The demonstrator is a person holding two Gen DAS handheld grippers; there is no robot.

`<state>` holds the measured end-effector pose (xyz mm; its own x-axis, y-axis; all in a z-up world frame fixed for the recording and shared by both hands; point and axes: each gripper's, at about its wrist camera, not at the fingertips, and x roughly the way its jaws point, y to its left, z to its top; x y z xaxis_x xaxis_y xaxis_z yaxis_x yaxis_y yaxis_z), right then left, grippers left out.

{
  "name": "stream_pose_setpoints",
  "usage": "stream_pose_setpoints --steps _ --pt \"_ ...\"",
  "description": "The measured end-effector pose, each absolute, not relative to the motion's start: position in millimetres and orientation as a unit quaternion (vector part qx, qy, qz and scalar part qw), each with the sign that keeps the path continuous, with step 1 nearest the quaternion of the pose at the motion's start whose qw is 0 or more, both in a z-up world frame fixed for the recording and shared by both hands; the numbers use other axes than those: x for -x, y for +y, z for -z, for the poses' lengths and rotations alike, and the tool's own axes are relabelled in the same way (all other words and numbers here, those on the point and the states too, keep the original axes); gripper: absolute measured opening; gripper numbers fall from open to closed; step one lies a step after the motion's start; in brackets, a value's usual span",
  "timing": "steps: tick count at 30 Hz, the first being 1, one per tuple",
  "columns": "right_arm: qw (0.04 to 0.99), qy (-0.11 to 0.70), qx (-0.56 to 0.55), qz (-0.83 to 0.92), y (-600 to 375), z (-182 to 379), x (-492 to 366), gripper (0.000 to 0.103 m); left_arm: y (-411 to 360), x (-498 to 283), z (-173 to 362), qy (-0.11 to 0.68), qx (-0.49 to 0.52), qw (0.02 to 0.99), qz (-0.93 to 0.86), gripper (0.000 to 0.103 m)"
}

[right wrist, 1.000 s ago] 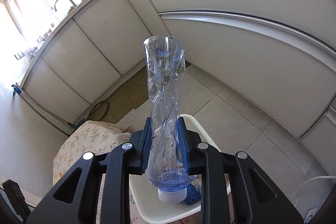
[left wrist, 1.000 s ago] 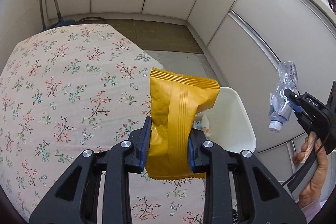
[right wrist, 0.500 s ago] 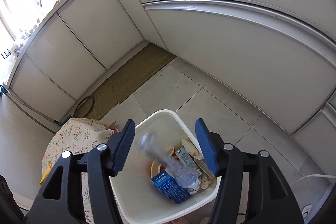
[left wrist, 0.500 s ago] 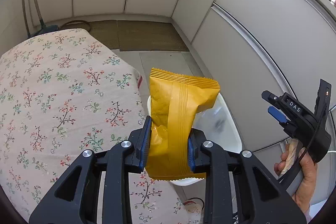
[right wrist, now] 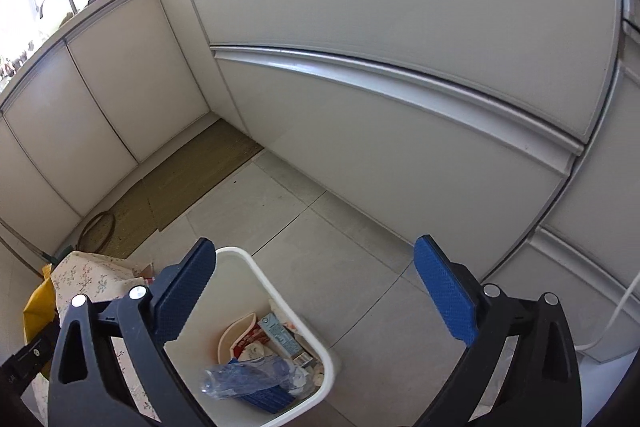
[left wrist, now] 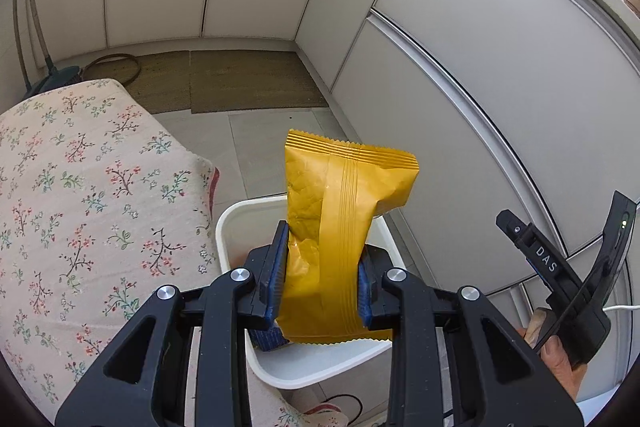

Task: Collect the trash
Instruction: 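Carry the bottle and yellow packet to the white bin and open both grippers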

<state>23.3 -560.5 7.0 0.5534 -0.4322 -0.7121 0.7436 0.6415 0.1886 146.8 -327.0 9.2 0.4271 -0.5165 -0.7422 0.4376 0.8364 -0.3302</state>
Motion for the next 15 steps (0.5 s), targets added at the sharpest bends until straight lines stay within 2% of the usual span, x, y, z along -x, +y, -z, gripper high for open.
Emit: stream_pose_setpoints --steps 8,11,13,15 --pt "0.843 0.315 -0.23 0.371 -566 -11 -10 0.096 -373 -158 -12 0.448 0.014 0.844 0.296 0.03" --pt "0.84 0.317 -0.232 0.374 -569 -10 -8 0.096 -384 -163 -6 0.457 0.002 0.841 0.289 0.04" --pt "0.839 0.318 -0.233 0.376 -569 -9 -9 0.096 -386 -165 -2 0.462 0.003 0.84 0.284 0.059" --pt "0.838 0.318 -0.232 0.378 -570 -9 -8 0.096 -386 -163 0 0.463 -0.003 0.839 0.286 0.062"
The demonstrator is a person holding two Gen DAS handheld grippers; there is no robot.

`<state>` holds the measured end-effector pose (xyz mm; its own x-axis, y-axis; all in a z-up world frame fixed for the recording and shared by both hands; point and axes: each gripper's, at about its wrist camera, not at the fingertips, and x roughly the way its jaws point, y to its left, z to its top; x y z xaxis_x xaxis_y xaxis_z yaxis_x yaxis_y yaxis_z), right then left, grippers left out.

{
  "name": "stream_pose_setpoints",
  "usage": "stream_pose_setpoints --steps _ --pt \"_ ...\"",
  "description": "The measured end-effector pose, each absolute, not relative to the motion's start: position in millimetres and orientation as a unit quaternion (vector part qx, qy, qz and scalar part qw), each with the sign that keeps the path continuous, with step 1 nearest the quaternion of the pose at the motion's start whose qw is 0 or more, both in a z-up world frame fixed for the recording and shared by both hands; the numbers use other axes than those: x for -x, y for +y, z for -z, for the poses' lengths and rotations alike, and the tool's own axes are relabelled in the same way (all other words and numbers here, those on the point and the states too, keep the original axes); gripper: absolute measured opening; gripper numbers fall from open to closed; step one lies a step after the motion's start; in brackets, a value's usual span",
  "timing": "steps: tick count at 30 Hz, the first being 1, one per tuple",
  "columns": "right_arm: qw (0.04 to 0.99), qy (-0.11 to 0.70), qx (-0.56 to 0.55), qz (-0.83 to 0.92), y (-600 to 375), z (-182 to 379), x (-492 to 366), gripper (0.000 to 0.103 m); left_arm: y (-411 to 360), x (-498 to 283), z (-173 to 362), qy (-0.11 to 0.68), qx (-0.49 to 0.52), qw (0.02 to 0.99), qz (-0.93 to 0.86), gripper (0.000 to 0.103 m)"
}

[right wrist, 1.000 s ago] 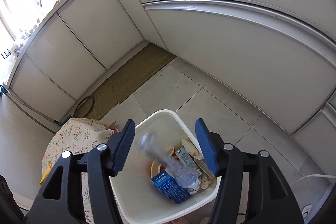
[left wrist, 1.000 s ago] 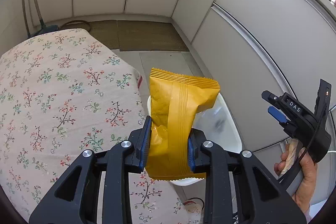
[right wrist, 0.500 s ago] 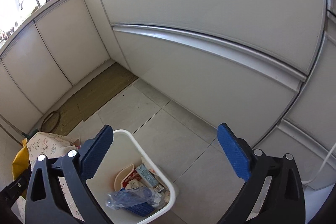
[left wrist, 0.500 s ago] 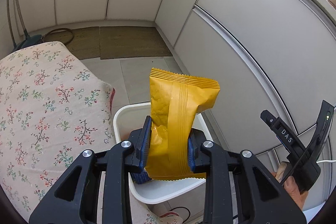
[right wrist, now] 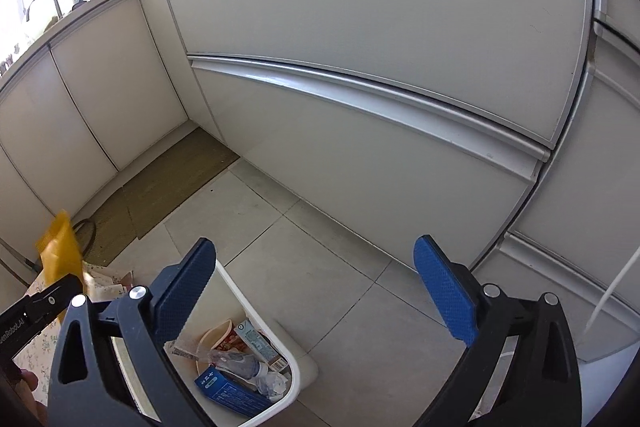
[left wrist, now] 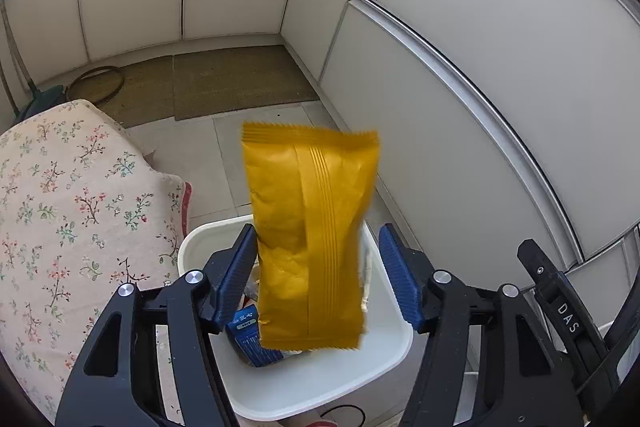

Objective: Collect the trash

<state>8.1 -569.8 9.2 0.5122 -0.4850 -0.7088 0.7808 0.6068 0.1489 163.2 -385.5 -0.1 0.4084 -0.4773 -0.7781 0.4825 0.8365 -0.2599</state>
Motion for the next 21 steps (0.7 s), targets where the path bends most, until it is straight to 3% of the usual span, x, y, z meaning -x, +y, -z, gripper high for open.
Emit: stream_pose_setpoints --steps 10,21 --pt "0.848 0.317 -0.206 0.371 -547 -21 -7 0.096 -352 -146 -9 0.424 -0.027 0.867 0.259 0.093" --pt "0.874 0.319 -0.16 0.329 -466 -35 11 0.096 -269 -102 -46 0.345 -0.028 0.91 0.228 0.096"
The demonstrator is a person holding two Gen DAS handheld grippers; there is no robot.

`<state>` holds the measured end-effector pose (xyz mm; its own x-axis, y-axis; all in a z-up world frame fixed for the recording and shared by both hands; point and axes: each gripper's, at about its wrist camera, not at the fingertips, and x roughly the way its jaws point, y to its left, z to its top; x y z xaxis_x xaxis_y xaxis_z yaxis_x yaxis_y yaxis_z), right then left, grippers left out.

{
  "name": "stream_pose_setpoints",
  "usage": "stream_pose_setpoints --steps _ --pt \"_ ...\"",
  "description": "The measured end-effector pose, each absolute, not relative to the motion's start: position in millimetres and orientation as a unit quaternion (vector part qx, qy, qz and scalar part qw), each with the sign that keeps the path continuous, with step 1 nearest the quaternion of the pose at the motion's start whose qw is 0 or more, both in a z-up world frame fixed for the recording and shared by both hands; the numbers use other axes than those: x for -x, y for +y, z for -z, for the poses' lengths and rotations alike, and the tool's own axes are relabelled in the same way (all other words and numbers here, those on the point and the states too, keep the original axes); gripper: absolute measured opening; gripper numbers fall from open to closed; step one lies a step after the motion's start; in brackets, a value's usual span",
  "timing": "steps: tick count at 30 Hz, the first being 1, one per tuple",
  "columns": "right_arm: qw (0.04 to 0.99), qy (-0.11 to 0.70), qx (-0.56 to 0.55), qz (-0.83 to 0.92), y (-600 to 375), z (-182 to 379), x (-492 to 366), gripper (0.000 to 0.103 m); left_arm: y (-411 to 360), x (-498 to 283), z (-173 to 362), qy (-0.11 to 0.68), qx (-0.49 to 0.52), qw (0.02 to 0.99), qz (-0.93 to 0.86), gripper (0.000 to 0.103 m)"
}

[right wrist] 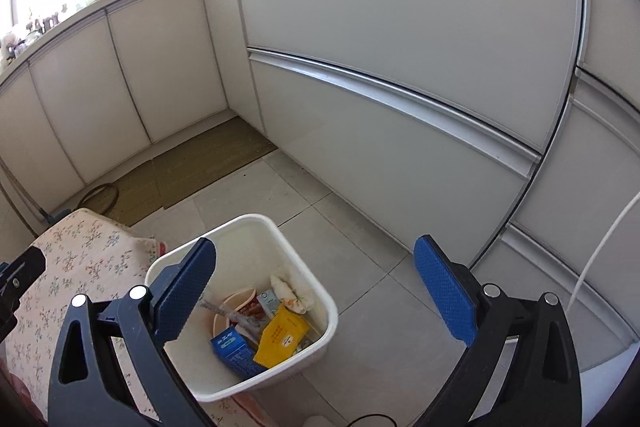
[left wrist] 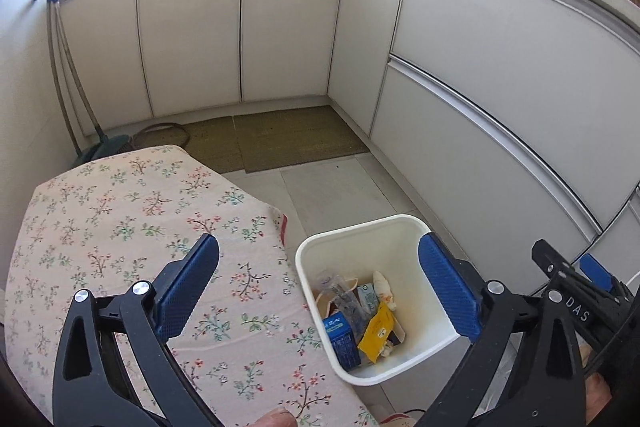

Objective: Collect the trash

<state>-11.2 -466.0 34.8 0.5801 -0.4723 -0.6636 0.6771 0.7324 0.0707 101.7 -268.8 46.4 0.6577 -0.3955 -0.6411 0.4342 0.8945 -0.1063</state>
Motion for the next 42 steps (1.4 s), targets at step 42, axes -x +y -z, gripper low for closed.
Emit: stream_pose_setpoints --steps 42 --pt "0.941 0.237 0.011 0.241 -252 -37 50 0.096 -92 -35 -17 0.313 0.021 0.932 0.181 0.095"
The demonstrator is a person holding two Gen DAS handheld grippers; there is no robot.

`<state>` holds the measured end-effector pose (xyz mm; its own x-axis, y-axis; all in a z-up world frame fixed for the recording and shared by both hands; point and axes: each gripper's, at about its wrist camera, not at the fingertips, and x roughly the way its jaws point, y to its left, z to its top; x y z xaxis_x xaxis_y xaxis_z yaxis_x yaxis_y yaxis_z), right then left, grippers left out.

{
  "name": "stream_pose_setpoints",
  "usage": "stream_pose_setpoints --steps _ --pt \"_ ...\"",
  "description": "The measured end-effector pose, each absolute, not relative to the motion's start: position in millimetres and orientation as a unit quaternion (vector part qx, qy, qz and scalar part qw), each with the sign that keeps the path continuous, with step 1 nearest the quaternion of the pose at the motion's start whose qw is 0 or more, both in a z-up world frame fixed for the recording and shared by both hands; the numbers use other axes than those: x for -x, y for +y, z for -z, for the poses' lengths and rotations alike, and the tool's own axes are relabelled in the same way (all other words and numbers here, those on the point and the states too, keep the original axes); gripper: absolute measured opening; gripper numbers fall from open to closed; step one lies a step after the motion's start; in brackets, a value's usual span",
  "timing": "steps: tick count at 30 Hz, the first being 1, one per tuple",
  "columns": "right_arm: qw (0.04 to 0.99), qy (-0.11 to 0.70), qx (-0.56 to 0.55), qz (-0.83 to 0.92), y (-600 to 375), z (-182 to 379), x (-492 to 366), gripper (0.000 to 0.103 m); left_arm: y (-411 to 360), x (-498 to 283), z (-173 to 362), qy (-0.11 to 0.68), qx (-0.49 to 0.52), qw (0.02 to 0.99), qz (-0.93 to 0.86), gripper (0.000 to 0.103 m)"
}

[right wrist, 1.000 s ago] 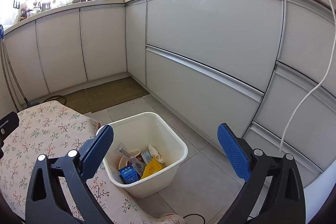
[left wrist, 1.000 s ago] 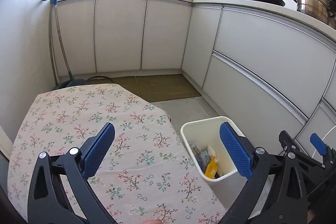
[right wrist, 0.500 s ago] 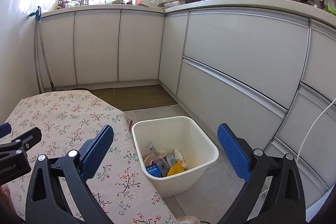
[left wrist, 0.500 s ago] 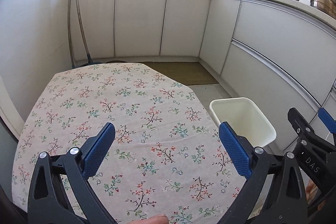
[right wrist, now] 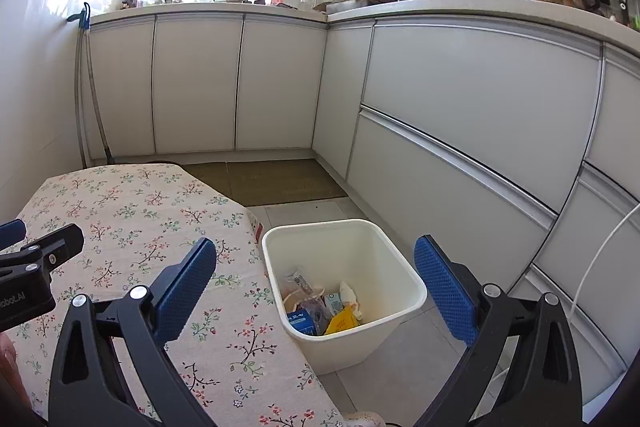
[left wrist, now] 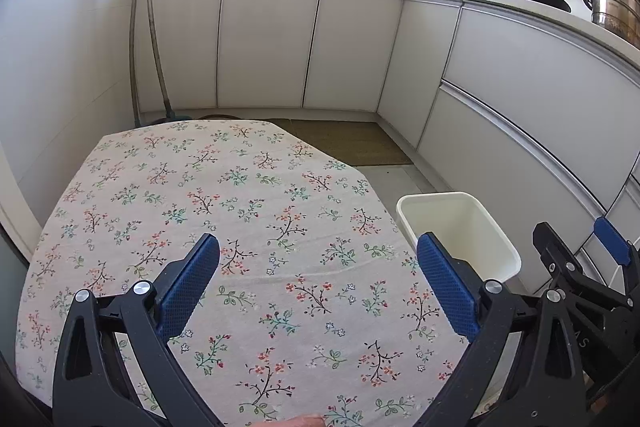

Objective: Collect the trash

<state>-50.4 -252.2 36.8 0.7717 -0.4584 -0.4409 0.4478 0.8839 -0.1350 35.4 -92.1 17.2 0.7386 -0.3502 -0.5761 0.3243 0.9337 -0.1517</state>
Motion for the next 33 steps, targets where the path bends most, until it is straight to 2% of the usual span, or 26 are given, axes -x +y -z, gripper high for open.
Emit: stream_pose_setpoints --steps 23,33 --pt "0.94 0.242 0.006 0.24 -256.9 -33.5 50.4 0.096 -93.5 -36.2 -14.0 0.316 0.015 0.93 0.187 0.094" --pt "0.939 0.247 -0.001 0.24 -258.2 -31.4 49.8 0.096 -98.3 -36.7 -11.9 0.32 0.006 0.928 0.193 0.086"
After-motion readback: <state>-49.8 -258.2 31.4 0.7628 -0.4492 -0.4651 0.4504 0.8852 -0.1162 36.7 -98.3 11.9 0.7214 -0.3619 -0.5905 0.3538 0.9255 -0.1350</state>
